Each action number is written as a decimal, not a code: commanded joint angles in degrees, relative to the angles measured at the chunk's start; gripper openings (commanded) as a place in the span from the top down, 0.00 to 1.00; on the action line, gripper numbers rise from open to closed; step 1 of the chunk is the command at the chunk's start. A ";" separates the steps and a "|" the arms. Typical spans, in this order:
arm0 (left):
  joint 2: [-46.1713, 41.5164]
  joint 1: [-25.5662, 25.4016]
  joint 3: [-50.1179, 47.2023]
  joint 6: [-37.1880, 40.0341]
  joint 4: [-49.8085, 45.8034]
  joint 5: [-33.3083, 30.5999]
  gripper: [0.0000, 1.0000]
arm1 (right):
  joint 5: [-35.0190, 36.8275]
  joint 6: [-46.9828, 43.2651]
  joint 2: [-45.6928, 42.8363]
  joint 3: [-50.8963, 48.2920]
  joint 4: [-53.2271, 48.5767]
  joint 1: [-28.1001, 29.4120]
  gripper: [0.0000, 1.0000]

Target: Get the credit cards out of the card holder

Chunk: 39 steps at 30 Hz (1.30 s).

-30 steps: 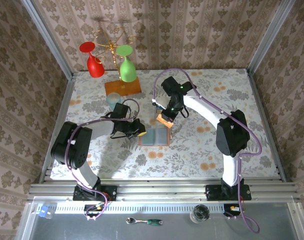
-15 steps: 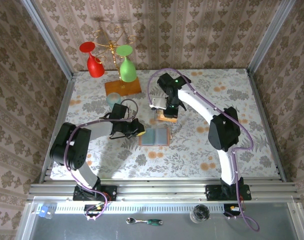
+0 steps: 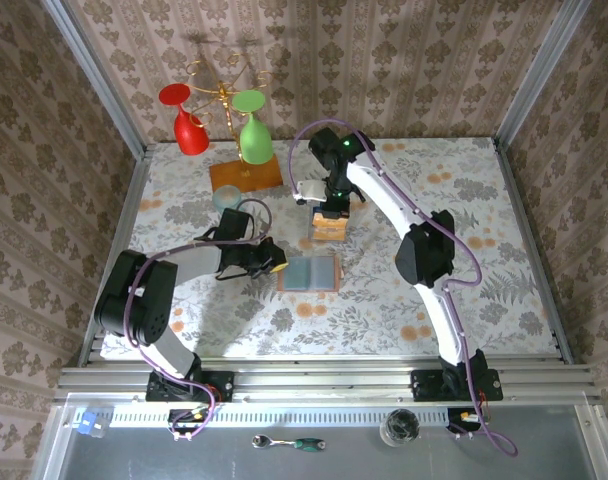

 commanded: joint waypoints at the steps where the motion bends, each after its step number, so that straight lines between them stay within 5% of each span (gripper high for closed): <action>1: -1.82 0.36 -0.19 0.39 -1.25 -0.22 0.92 | -0.12 -1.54 3.00 4.71 -4.96 -0.78 1.00; 28: -1.34 0.56 -1.03 0.49 -1.52 -0.45 0.92 | 1.75 -0.59 8.56 5.78 1.95 -1.25 1.00; 39: -1.12 0.57 -1.18 0.45 -1.18 -0.49 0.92 | 3.74 1.28 8.16 5.56 2.41 -0.80 0.85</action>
